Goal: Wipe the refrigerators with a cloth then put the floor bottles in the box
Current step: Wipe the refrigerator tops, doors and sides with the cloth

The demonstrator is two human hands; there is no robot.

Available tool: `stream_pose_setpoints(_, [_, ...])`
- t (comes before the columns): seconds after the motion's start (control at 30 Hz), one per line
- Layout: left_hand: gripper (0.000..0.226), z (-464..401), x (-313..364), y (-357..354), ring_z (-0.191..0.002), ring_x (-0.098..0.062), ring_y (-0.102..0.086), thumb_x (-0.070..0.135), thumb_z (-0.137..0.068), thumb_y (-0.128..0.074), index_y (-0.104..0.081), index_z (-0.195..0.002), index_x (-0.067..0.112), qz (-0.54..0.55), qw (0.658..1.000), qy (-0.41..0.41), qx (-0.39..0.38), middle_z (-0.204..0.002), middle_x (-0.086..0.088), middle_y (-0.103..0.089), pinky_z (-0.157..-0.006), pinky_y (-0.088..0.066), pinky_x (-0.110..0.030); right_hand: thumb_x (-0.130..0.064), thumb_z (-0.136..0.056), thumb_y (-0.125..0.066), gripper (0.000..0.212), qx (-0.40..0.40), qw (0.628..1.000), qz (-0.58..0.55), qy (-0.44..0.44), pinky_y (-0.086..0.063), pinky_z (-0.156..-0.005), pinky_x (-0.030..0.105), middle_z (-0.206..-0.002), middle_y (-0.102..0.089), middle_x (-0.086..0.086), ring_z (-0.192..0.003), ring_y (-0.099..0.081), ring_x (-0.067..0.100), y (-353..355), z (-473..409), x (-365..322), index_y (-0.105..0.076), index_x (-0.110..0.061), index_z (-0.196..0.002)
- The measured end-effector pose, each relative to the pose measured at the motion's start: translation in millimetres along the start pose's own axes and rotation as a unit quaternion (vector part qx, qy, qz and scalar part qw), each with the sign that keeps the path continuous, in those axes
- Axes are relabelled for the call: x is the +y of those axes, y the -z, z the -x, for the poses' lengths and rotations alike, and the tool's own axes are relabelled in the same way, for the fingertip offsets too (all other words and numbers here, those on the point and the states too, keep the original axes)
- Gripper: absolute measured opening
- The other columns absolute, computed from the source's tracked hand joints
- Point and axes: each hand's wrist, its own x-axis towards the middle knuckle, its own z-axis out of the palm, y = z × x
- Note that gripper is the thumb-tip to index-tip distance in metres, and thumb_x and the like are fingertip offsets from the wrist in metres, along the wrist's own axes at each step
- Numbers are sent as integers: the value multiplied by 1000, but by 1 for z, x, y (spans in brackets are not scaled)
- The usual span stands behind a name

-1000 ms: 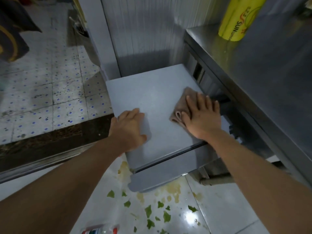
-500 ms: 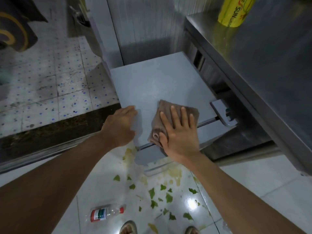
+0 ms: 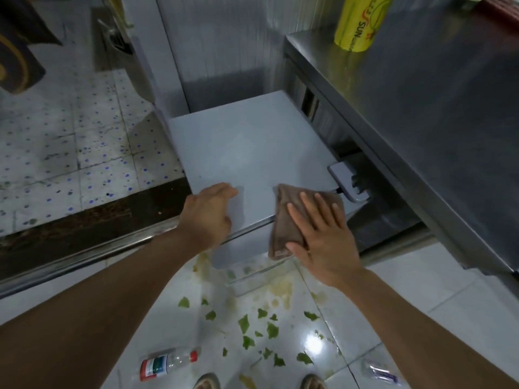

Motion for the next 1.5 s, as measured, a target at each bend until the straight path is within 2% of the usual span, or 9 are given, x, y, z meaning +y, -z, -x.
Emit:
stream_pose_setpoints(0.23, [69,-5,26,-16,-140,-24,-18,21,-83,-62,-28,-144,26,-55,998,12,-38,-155,0,-17,-112,-23,-42,-62,-89,-3,72,-13,998,-24,-56,11,-116,44,-160,3,9,-147,5,29,-1,2,21,7,-24,-150])
stream_pose_setpoints(0.4, [61,-7,50,-20,-139,-21,-22,19,-82,-61,-39,-139,25,-33,999,11,-18,-155,3,-23,-111,-20,-39,-55,-95,-20,66,-25,994,-105,-8,13,-117,40,-156,23,-3,-142,27,18,-4,23,10,20,-33,-143])
stream_pose_setpoints(0.57, [54,-16,76,-24,-133,-23,-31,24,-82,-62,-46,-134,25,-14,1000,-11,3,-147,0,-38,-107,-26,-38,-31,-97,-45,65,-29,975,-221,19,8,-119,34,-159,6,-12,-144,16,7,10,23,26,-6,-35,-150])
stream_pose_setpoints(0.67, [43,-19,86,-24,-118,-26,-41,38,-78,-67,-57,-118,25,3,1000,11,21,-123,-4,-54,-97,-34,-38,-13,-95,-50,64,-9,955,-297,5,-6,-121,35,-159,-12,-7,-147,0,10,14,21,26,-20,-27,-150])
stream_pose_setpoints(0.8, [48,-21,97,-28,-107,-25,-45,54,-69,-71,-59,-104,24,-14,999,35,12,-106,-3,-54,-87,-35,-36,7,-87,-51,63,45,898,-432,-66,-25,-115,26,-149,-29,-1,-138,-29,12,22,17,31,-34,-21,-141])
stream_pose_setpoints(1.1, [38,-20,109,-37,-106,-26,-48,39,-74,-72,-60,-102,16,-35,998,58,2,-108,-6,-57,-86,-38,-34,-1,-90,-51,52,104,941,-304,-104,-30,-109,26,-153,-24,9,-137,-33,25,19,7,45,-39,-5,-140])
stream_pose_setpoints(1.3, [20,-22,118,-42,-109,-25,-51,19,-82,-62,-65,-100,12,-27,998,61,-13,-111,-7,-60,-88,-39,-30,-8,-78,-68,23,131,971,-133,-152,-32,-95,39,-127,-55,10,-124,-40,31,22,3,46,-66,-10,-101])
stream_pose_setpoints(1.4, [3,-16,117,-33,-94,-24,-57,13,-81,-59,-60,-83,11,49,997,56,-9,-95,-5,-64,-77,-40,-29,-5,-78,-68,16,167,955,-181,-164,-33,-92,35,-104,-62,7,-110,-50,27,23,8,42,-62,-12,-92])
stream_pose_setpoints(1.5, [25,-15,108,-13,-61,-17,-49,6,-74,-63,-45,-62,18,237,965,109,-13,-62,2,-51,-56,-35,-25,-4,-79,-70,28,164,918,-319,-172,-43,-88,26,-90,-58,-4,-90,-57,13,39,6,42,-53,-19,-94])
